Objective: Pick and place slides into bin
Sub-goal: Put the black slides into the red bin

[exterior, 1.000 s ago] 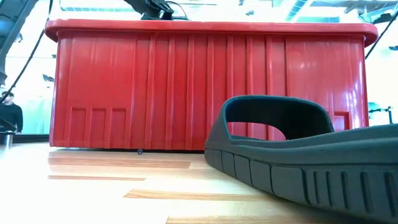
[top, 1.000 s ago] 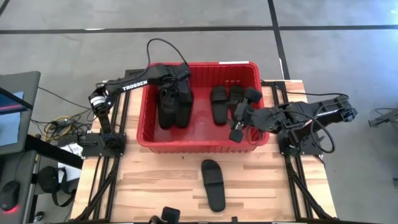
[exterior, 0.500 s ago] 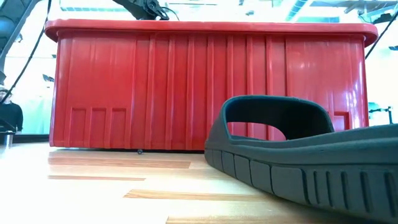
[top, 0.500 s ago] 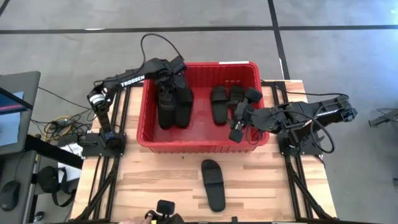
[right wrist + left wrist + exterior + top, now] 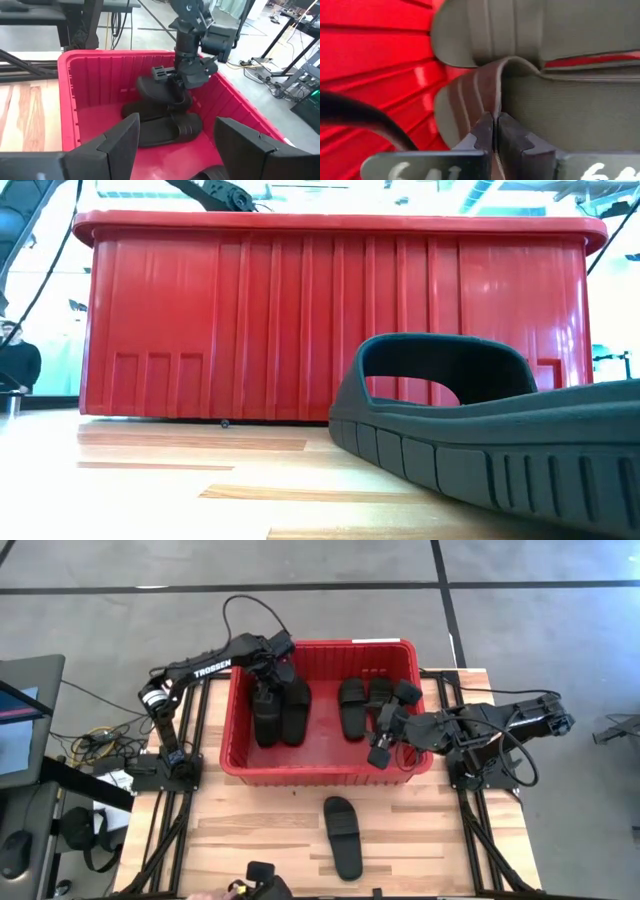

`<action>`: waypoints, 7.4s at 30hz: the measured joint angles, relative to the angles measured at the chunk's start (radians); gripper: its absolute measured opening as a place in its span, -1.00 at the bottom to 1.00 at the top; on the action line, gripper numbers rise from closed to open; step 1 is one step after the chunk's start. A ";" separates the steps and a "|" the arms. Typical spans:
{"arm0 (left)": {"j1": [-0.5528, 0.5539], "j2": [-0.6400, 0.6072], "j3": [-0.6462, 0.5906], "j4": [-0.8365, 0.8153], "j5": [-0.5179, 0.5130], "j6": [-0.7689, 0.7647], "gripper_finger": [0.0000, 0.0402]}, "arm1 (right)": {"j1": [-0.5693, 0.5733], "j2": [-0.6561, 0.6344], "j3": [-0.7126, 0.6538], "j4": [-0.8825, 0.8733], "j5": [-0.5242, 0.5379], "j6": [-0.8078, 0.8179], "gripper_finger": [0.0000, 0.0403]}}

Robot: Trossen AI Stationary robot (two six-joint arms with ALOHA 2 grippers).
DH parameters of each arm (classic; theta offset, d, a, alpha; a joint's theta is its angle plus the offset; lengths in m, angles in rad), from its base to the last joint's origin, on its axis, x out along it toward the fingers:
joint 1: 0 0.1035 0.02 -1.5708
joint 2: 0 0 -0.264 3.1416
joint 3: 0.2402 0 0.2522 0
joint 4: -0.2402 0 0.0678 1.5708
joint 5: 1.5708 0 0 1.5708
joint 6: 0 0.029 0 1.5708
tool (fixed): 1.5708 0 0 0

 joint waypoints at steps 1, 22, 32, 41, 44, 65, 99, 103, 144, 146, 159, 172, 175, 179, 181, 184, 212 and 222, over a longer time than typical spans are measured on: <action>0.000 -0.002 -0.011 0.000 0.000 -0.002 -1.00 | 0.000 0.000 0.000 0.002 0.000 0.006 0.19; 0.000 0.001 -0.049 -0.012 0.026 -0.086 -0.40 | 0.002 0.000 0.000 0.007 0.000 0.058 0.19; 0.000 -0.002 -0.048 -0.115 0.022 -0.091 -0.13 | 0.002 0.000 0.000 0.006 0.000 0.058 0.19; 0.000 -0.103 -0.050 -0.125 0.018 -0.095 -0.12 | 0.002 0.000 0.000 0.004 0.000 0.058 0.19; 0.000 -0.136 -0.050 -0.123 0.018 -0.092 -0.12 | 0.002 0.000 0.000 0.004 0.000 0.058 0.19; -0.048 -0.159 -0.049 -0.170 -0.012 -0.157 -0.12 | 0.003 0.000 0.000 -0.033 -0.077 0.057 0.19; -1.035 -0.622 -0.047 0.252 -0.396 -1.122 -0.12 | 0.377 -0.004 0.000 -0.207 -0.386 0.213 0.19; -1.137 -0.547 -0.047 0.273 -0.454 -1.213 -0.12 | 0.420 -0.003 0.000 -0.211 -0.376 0.244 0.19; -1.757 -0.372 -0.048 -0.085 -0.928 -1.802 -0.12 | 0.378 0.624 0.000 0.023 -0.198 0.327 0.19; -1.763 -0.372 -0.048 -0.102 -0.928 -1.828 -0.12 | 0.379 0.646 0.000 0.021 -0.194 0.327 0.19; -1.764 -0.372 -0.048 -0.114 -0.935 -1.867 -0.12 | 0.376 0.716 0.000 -0.040 -0.126 0.378 0.15; -1.764 -0.372 -0.048 -0.116 -0.977 -1.867 -0.12 | 0.356 0.716 0.000 -0.039 -0.137 0.317 0.04; -1.764 -0.372 -0.048 -0.116 -0.980 -1.867 -0.12 | 0.350 0.716 0.000 -0.039 -0.172 0.300 0.04; -1.764 -0.372 -0.048 -0.116 -0.981 -1.867 -0.12 | 0.346 0.716 0.000 -0.039 -0.182 0.273 0.04; -1.764 -0.372 -0.048 -0.116 -0.981 -1.867 -0.12 | 0.346 0.716 0.000 -0.040 -0.182 0.273 0.04; -1.764 -0.372 -0.048 -0.116 -0.983 -1.867 -0.12 | 0.339 0.716 0.000 -0.040 -0.182 0.273 0.03; -1.764 -0.372 -0.048 -0.116 -0.983 -1.894 -0.12 | 0.307 0.717 -0.021 -0.016 -0.179 0.336 -0.95; -1.764 -0.372 -0.048 -0.116 -0.983 -1.892 -0.12 | 0.344 0.715 0.007 -0.024 -0.191 0.379 -0.98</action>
